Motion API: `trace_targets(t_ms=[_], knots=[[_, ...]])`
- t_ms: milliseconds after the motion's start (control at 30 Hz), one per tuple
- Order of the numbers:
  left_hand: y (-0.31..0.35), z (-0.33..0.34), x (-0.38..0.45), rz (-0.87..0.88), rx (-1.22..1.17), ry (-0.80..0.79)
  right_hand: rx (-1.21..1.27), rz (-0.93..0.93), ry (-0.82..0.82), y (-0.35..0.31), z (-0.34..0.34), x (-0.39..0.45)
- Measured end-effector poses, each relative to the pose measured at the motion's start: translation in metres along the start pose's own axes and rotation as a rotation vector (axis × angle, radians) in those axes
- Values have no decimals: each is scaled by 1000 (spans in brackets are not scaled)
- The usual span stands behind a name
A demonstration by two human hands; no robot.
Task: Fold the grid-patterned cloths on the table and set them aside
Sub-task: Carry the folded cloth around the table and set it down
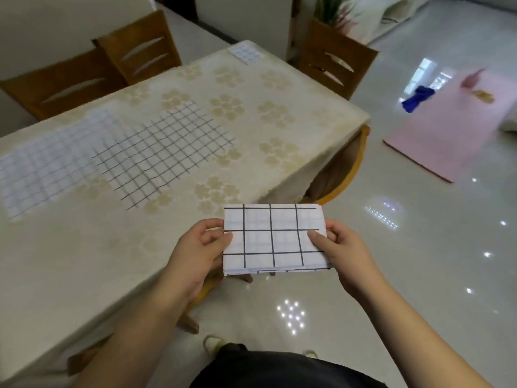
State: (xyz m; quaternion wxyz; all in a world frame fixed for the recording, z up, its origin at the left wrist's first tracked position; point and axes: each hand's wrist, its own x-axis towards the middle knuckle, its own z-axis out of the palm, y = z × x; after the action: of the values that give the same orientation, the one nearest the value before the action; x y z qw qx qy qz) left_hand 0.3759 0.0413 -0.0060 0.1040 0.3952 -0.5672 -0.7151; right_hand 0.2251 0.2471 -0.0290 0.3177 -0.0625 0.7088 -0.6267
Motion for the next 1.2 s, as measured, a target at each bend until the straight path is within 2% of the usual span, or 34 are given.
trace_targets(t_ms=[300, 567, 667, 833, 1200], knots=[[-24, 151, -10, 8, 170, -163, 125, -13, 200, 12, -148, -44], [-18, 240, -4, 29, 348, -353, 212, -23, 370, 19, -225, -65], [-20, 265, 9, -4, 347, -383, 232, -12, 429, 24, -243, -62], [-28, 302, 42, -200, 254, -409, 228, 24, 480, 25, -268, -39], [12, 369, 152, -130, 355, -535, 194, 95, 501, -21, -314, 81]])
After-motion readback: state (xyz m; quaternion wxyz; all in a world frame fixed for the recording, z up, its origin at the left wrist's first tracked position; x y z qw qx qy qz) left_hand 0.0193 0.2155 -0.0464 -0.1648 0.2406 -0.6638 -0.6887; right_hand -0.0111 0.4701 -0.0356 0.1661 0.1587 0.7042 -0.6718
